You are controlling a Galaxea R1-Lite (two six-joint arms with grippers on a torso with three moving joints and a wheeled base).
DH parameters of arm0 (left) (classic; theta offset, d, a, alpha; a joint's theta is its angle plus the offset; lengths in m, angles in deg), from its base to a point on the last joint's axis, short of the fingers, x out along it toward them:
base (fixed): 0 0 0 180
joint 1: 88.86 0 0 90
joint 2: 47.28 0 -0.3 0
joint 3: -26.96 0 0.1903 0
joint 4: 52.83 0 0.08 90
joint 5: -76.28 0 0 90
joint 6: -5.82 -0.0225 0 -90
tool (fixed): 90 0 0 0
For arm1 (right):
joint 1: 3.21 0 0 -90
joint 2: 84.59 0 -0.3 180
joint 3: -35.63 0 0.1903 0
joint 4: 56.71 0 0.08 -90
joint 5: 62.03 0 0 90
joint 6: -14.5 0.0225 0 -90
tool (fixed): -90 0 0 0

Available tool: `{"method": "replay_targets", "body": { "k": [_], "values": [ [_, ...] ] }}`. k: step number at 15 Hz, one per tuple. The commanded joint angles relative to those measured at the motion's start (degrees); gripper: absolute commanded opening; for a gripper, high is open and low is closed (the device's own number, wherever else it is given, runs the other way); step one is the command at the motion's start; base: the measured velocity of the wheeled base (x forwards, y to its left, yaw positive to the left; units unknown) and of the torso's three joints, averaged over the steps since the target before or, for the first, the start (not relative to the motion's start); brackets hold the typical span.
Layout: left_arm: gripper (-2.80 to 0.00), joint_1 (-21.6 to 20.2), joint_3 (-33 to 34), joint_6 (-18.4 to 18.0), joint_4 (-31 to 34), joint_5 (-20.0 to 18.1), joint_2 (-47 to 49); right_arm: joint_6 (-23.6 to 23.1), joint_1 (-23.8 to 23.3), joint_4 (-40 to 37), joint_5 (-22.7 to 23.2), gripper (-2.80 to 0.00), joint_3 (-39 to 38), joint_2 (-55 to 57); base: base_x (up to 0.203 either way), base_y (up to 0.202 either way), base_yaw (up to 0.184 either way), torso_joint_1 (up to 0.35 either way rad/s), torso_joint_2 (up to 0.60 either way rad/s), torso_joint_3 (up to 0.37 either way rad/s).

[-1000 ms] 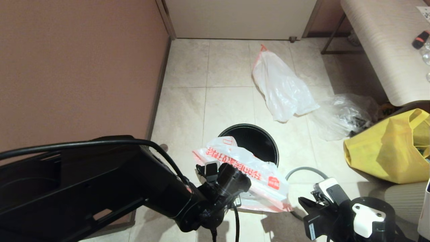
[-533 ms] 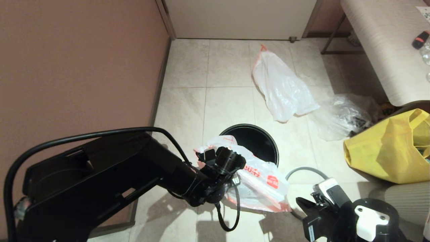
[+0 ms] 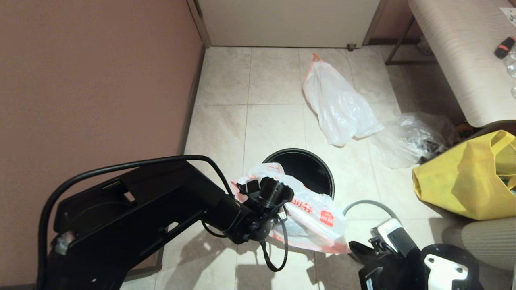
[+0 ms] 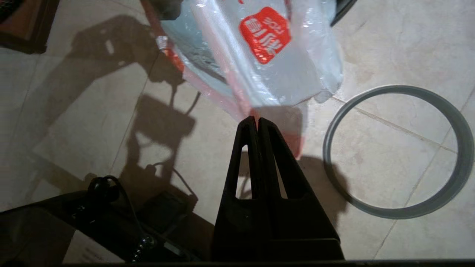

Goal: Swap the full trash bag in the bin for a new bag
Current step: Put the new garbage bag on the trash can

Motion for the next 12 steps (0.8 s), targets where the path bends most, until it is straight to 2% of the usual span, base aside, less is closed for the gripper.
{"method": "replay_targets", "body": {
  "k": [1,3,6,12],
  "values": [
    [-2.8,-0.14,-0.21,0.27,-0.16,0.28,0.21,0.77,2.33,0.37,-0.07,-2.8,-0.14,0.41,0.0,0.0,0.0,0.0,0.0,0.0],
    [-2.8,-0.3,-0.28,-0.08,-0.73,0.37,0.14,2.33,4.47,0.19,0.04,-2.8,-0.2,3.06,0.0,0.0,0.0,0.0,0.0,0.0],
    [-2.8,-0.39,-0.28,-0.08,-1.13,0.37,0.23,2.53,4.72,0.21,2.83,-2.8,0.38,6.27,0.0,0.0,0.0,0.0,0.0,0.0],
    [-2.8,0.04,-0.2,-0.08,-1.14,1.06,-1.22,2.46,5.39,0.64,3.36,-2.8,4.76,12.19,0.0,0.0,0.0,0.0,0.0,0.0]
  ]
}}
